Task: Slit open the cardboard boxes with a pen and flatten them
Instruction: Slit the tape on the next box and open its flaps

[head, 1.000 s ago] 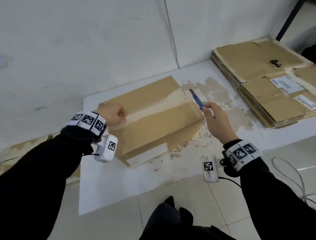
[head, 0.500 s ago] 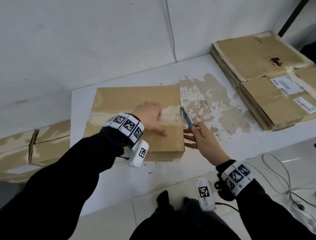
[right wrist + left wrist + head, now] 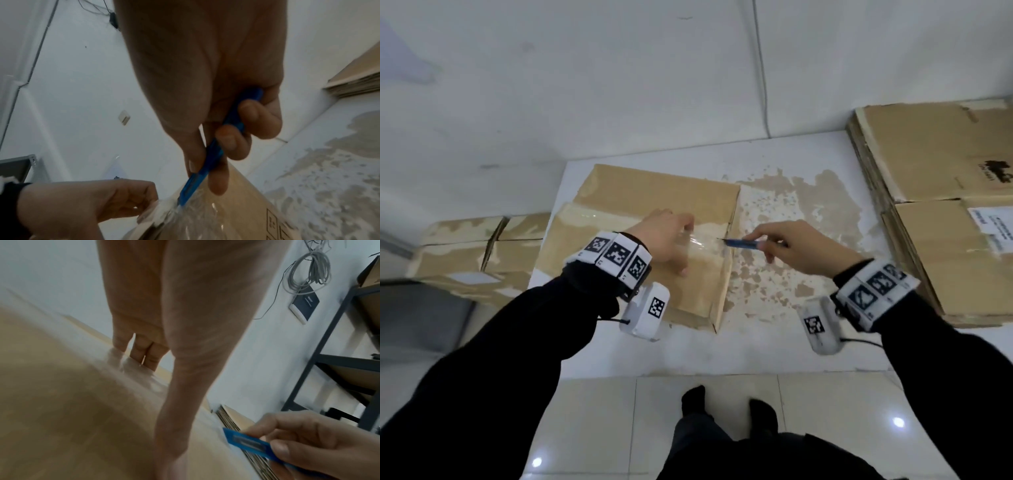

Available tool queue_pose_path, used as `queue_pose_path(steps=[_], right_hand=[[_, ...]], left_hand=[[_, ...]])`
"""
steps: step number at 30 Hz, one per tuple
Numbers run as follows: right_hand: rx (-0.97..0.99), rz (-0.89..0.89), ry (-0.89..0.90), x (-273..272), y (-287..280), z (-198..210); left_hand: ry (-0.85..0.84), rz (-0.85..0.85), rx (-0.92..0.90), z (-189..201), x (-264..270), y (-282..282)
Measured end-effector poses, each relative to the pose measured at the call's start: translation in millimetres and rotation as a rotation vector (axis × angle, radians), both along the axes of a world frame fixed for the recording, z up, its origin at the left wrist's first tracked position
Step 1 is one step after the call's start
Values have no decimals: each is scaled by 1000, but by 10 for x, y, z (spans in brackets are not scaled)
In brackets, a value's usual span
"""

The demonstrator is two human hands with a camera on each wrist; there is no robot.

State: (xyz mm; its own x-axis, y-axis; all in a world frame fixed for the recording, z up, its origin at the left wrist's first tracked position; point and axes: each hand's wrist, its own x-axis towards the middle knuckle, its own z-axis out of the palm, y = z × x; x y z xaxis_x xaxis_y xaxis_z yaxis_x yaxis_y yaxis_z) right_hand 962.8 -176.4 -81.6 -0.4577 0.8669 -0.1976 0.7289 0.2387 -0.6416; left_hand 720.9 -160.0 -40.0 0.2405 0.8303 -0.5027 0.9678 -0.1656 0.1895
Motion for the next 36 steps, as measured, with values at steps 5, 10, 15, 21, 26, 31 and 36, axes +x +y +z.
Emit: queue_pose_path(steps=[5,10,15,21,26,31,36], right_hand=[[-388,91,153,304,152,73],[-492,31,339,373,16,-43],[-232,-81,366,318,-21,-142],[-14,23,240,315,-73,-158],[134,88,88,174,-183,-215],[150,90,92,167,-227,-255],[225,103,106,193,-271,-219]], left_hand=[[-25,54,9,-44,56,-16],[-79,57,83,47,48,-37],[56,0,197,-12,56,-154],[36,89,169,-121,162,-242],[-69,304,152,-190,321,-200],[-1047,1246,-349,-77,346,-99],[-1018,1344,-76,-317,409,-121]])
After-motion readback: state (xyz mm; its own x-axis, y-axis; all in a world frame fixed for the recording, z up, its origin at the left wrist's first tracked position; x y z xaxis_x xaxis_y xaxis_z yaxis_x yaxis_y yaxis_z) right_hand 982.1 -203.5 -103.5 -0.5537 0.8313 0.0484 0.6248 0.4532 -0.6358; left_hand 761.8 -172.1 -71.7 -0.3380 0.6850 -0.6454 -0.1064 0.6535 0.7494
